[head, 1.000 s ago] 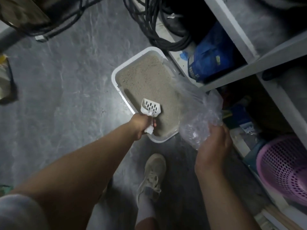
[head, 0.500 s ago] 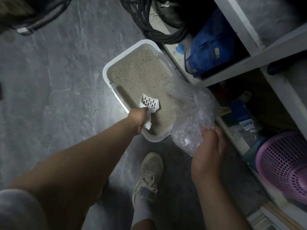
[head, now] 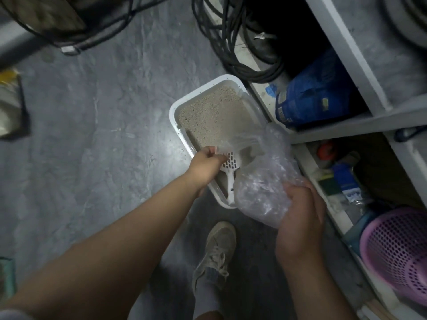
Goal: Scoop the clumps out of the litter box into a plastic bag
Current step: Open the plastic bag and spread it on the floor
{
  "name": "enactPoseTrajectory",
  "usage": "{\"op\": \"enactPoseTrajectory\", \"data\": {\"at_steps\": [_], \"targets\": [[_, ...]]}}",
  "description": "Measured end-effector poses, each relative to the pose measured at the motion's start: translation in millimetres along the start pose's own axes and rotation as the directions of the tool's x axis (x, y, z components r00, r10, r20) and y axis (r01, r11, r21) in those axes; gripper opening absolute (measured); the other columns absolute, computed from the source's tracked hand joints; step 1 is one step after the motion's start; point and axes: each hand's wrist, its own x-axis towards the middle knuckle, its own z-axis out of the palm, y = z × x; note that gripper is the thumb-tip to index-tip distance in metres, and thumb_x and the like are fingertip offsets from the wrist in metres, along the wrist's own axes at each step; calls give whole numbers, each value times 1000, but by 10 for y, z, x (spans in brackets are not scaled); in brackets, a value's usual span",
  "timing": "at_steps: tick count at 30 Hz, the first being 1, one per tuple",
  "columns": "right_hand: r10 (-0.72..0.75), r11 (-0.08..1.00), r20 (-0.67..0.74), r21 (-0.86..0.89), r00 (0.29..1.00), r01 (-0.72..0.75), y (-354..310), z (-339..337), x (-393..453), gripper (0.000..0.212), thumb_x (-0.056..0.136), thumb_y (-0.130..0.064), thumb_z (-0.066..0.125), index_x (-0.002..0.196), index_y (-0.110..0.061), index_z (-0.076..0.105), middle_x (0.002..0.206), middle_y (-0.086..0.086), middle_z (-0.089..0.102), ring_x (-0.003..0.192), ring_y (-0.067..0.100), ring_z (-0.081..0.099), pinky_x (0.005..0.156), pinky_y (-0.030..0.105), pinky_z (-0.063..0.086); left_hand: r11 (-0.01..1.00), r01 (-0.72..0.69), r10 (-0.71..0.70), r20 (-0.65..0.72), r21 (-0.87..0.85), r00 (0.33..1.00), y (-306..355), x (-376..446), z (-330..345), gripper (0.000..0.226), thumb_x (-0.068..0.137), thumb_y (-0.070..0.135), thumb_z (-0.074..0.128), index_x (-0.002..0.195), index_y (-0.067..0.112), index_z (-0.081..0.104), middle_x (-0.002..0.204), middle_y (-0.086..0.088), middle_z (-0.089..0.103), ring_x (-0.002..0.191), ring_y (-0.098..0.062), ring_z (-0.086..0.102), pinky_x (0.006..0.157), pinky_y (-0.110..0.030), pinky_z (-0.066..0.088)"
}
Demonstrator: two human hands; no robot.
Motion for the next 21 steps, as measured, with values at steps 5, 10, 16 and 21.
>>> {"op": "enactPoseTrajectory", "data": {"at_steps": [5, 10, 16, 21], "targets": [[-15, 998, 99, -64, 995, 21, -138, 268, -113, 32, 78, -23, 49, 92, -29, 77, 90, -6, 77, 81, 7, 73, 58, 14, 53, 969, -32, 29, -15, -246, 999, 144, -118, -276, 14, 94, 13, 70, 108, 11, 69, 83, 7, 78, 68, 2, 72, 54, -10, 50], [-3, 995, 185, -100, 983, 22, -177, 553, -155, 30, 78, -24, 49, 78, -28, 78, 79, -3, 76, 76, 11, 73, 56, 21, 54, 903, -77, 13, -152, -422, 988, 384, -155, -728, 5, 95, 19, 67, 94, 16, 64, 84, 5, 72, 79, -5, 69, 74, -22, 54], [114, 990, 261, -107, 959, -89, -160, 873, -133, 28, 76, -27, 52, 76, -18, 79, 82, 11, 76, 79, 25, 74, 59, 31, 59, 831, -216, 29, -347, -512, 937, 629, -176, -1553, 17, 84, 26, 64, 99, 18, 61, 114, -1, 75, 110, -12, 68, 96, -32, 46], [203, 977, 356, -9, 912, -214, -177, 1205, -159, 42, 91, -16, 44, 67, -18, 79, 74, 7, 73, 70, 21, 73, 55, 28, 57, 888, -116, 15, -225, -444, 974, 658, -150, -1976, 16, 93, 37, 61, 102, 24, 60, 110, 1, 67, 109, -13, 62, 95, -35, 41]]}}
